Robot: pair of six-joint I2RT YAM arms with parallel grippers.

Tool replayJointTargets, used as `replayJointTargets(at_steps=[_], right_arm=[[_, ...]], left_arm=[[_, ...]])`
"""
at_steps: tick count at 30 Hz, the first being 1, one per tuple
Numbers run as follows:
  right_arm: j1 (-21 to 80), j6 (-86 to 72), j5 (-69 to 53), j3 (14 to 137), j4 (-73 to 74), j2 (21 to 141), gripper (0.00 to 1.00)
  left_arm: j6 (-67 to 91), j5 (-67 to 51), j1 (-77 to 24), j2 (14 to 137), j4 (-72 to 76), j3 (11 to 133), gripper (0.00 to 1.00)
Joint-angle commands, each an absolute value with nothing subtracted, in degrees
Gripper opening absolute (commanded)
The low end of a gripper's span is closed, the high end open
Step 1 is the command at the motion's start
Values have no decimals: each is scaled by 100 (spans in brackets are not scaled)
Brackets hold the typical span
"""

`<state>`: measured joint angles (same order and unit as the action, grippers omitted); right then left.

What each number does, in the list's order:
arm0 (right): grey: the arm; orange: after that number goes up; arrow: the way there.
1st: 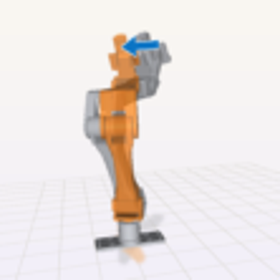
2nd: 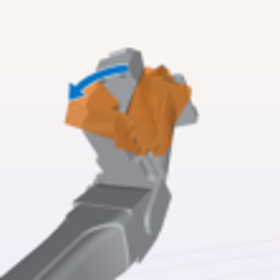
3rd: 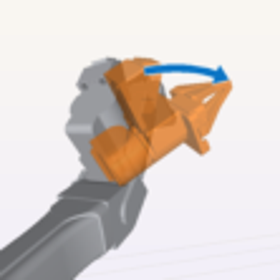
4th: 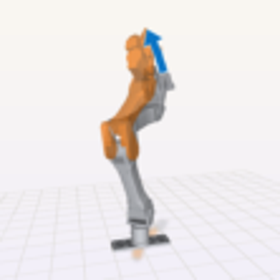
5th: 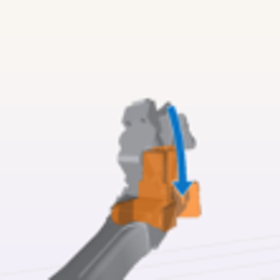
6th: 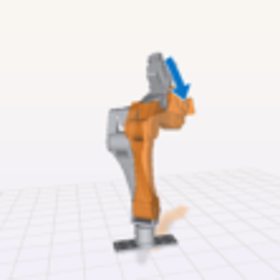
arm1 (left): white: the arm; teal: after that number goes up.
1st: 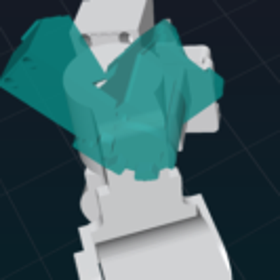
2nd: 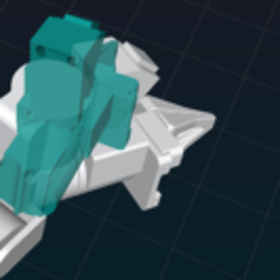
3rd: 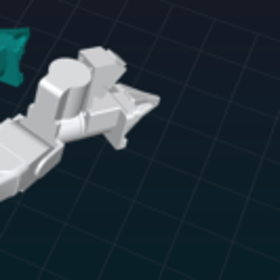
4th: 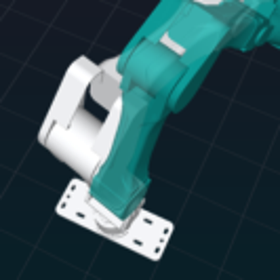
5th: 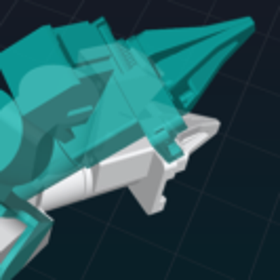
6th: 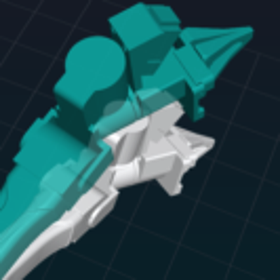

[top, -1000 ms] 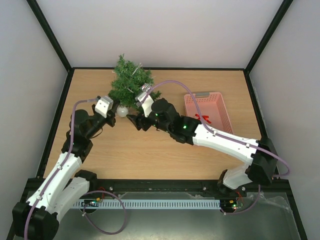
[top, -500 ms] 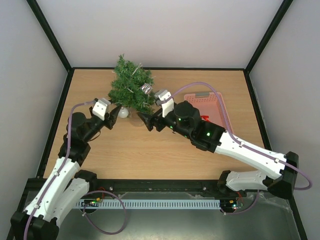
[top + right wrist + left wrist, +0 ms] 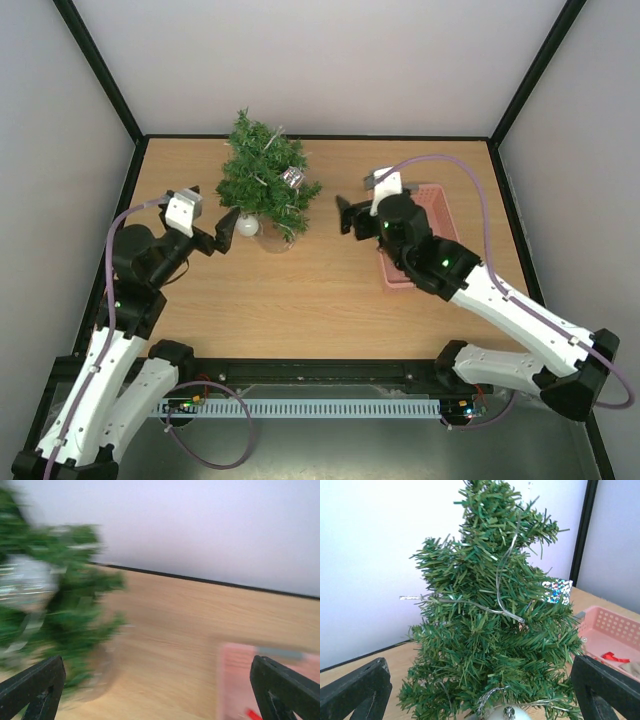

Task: Decorate the small christmas tree
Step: Hang the decoration item on the Christmas tree, then pick up the decoration item from the storage box.

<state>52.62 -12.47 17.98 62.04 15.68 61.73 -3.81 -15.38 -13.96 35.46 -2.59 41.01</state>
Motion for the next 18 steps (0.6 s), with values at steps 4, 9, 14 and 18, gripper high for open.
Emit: replayJointTargets(at_steps=[4,9,14,18], right_arm=[[3478,-1499,1729,5858,2598,6504,100],[2478,-1533,904,5416,2325,7024,81],[2054,-1652,243,5056,1905,7689,57],[1991,-1834,-223,4939,1604,8106,51]], left_arm=[[706,-828,-1379,3185,-1000,4187,100],[1059,-705,-1376,3364,-1255,4016,99],[1019,-593,-1373,3139,-1080,3638,99],[879,-248,-1382,2883,-1036,3341,99]])
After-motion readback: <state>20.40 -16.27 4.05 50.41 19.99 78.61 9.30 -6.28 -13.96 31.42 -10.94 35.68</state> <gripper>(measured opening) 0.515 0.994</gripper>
